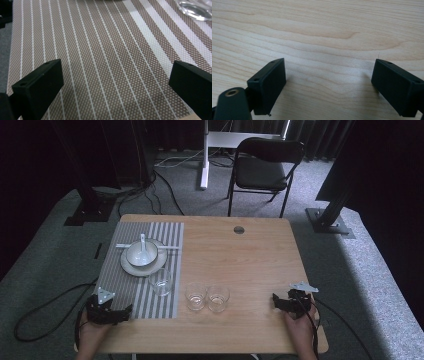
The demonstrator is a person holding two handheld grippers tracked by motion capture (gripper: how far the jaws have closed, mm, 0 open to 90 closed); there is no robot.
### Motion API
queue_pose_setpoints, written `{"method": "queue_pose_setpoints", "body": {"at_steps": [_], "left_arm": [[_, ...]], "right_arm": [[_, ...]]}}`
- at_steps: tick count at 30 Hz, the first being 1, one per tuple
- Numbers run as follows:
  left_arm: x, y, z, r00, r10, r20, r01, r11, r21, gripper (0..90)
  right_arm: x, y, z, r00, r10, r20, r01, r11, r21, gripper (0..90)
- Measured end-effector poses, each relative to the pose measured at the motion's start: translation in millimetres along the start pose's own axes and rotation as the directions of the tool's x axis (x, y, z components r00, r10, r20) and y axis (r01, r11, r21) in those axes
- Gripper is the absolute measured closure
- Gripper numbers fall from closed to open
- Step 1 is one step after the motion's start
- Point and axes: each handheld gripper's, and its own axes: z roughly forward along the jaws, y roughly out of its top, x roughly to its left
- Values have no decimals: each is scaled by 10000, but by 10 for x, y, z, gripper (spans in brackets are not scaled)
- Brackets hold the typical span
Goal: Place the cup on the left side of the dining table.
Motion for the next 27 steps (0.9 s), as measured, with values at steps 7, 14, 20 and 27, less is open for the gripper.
{"method": "queue_pose_setpoints", "body": {"at_steps": [7,14,20,27], "left_arm": [[70,-128,-103,9954,-493,-822,455,9979,-469,2],[147,-260,-183,9858,-1136,-1233,1066,9924,-618,1],[193,-340,-251,9756,-1423,-1675,1326,9888,-681,2],[165,-453,-316,9699,-1406,-1989,1295,9893,-677,1]], "right_arm": [[-1,0,0,10000,-6,0,6,10000,1,119],[-1,0,0,10000,-2,-2,2,10000,0,118],[-1,0,0,10000,-6,-1,6,10000,0,118],[-1,0,0,10000,-4,-1,4,10000,2,118]]}}
